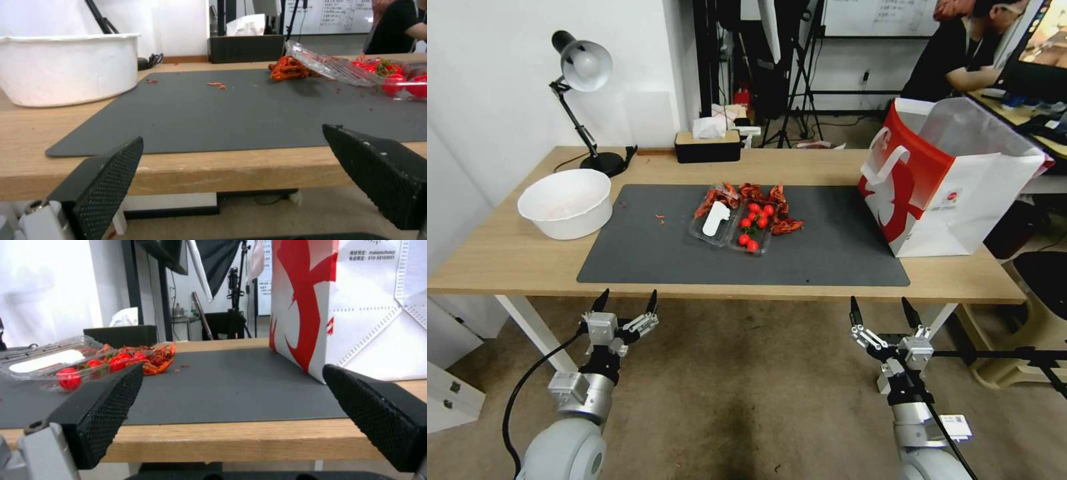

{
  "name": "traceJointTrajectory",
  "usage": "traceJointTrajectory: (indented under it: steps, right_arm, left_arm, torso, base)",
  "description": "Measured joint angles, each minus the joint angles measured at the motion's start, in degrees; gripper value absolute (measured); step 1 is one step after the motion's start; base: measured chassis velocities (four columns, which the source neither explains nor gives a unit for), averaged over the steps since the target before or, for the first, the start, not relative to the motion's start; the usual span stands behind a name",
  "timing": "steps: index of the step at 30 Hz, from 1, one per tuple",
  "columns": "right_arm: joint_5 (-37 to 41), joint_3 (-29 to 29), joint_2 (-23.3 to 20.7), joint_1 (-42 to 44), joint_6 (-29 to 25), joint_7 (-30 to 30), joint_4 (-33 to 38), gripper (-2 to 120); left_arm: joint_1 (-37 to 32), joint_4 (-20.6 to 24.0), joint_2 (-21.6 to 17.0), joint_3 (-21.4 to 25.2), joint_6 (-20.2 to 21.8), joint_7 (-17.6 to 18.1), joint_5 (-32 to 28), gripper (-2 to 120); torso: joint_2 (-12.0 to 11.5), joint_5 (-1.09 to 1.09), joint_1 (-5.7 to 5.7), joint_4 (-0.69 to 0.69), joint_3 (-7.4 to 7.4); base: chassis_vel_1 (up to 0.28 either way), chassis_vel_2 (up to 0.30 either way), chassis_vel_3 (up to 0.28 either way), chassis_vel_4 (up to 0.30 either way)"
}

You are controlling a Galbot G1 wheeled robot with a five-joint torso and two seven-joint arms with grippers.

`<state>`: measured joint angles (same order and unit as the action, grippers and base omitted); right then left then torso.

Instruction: Pick up the trash from the table and place it into the takeout bag.

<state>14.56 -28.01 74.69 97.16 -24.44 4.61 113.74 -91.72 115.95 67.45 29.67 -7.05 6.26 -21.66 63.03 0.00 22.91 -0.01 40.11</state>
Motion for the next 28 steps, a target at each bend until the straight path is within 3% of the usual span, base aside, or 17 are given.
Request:
traceJointTrajectory:
  steps: [28]
  right_arm:
    - [-0.32,-0.01,0.12,-1.31,-0.41,-0.46,-0.54,100]
  left_arm:
    - [-2.14,-1.66,1.35,0.43,-3.30,-1.60,1.55,100]
  torso:
    - [0.00,0.00,0.01,0.01,0.00]
  base:
    - [0.000,0.000,0.000,0.000]
